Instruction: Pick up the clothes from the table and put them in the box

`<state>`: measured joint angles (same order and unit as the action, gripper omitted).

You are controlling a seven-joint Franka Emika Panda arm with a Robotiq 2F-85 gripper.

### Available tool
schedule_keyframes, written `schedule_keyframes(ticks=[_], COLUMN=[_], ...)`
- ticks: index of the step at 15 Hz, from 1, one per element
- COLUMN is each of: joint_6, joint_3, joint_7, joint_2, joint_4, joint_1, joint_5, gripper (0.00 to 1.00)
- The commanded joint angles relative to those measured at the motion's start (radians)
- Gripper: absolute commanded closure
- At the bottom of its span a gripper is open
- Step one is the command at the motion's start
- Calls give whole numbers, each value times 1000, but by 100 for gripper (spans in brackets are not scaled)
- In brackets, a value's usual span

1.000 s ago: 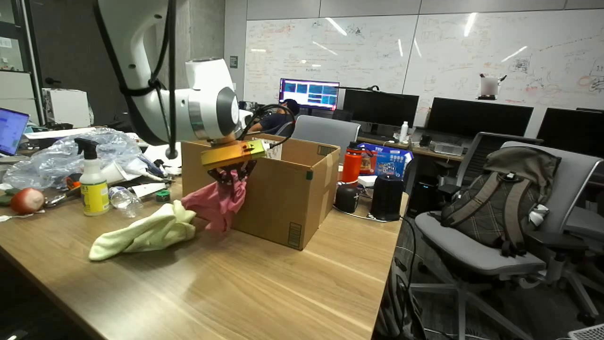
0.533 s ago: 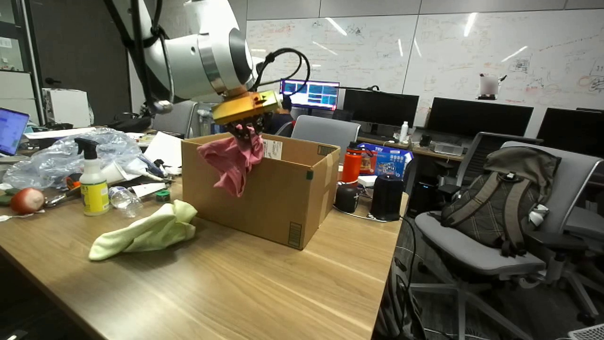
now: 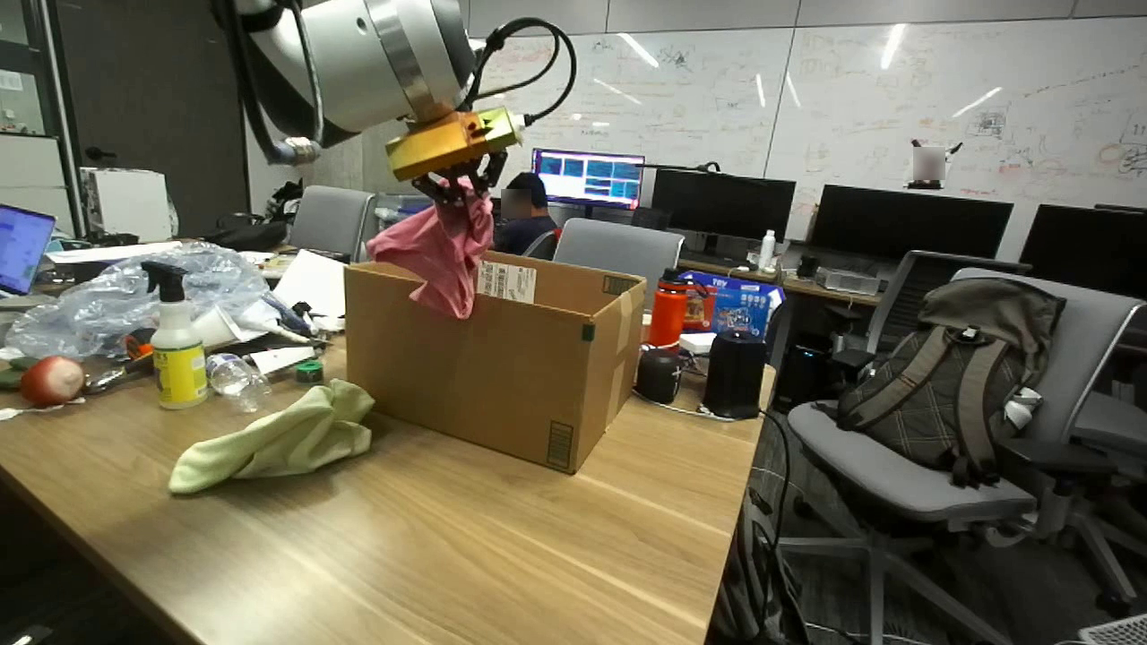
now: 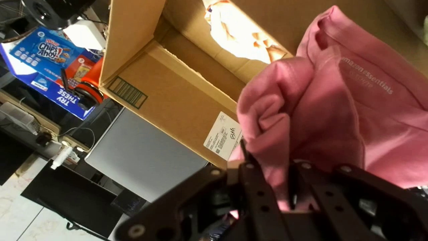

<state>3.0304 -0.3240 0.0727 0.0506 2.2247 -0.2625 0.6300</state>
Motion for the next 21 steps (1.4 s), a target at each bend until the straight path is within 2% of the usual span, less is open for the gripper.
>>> schedule_keyframes(ticks=[1,8,12,17,18,19,20,21], joint_6=[-60,-244,-306,-373,-402,-428,-447,-464], joint_3=[17,-10,-26,-43,21,35,48,65], joint_7=[29,163,208,232,245,225,222,213], joint_2=[23,207,289,351,351,353,357,357], joint_4=[-87,-365,-459,-524,-534,-534,-538,-537], joint_1=[-24,-54,-56,-52,6,17,28,42], joint_5=[1,101,106,94,118,106,106,97], gripper=[97,97,97,97,89,62,62,55])
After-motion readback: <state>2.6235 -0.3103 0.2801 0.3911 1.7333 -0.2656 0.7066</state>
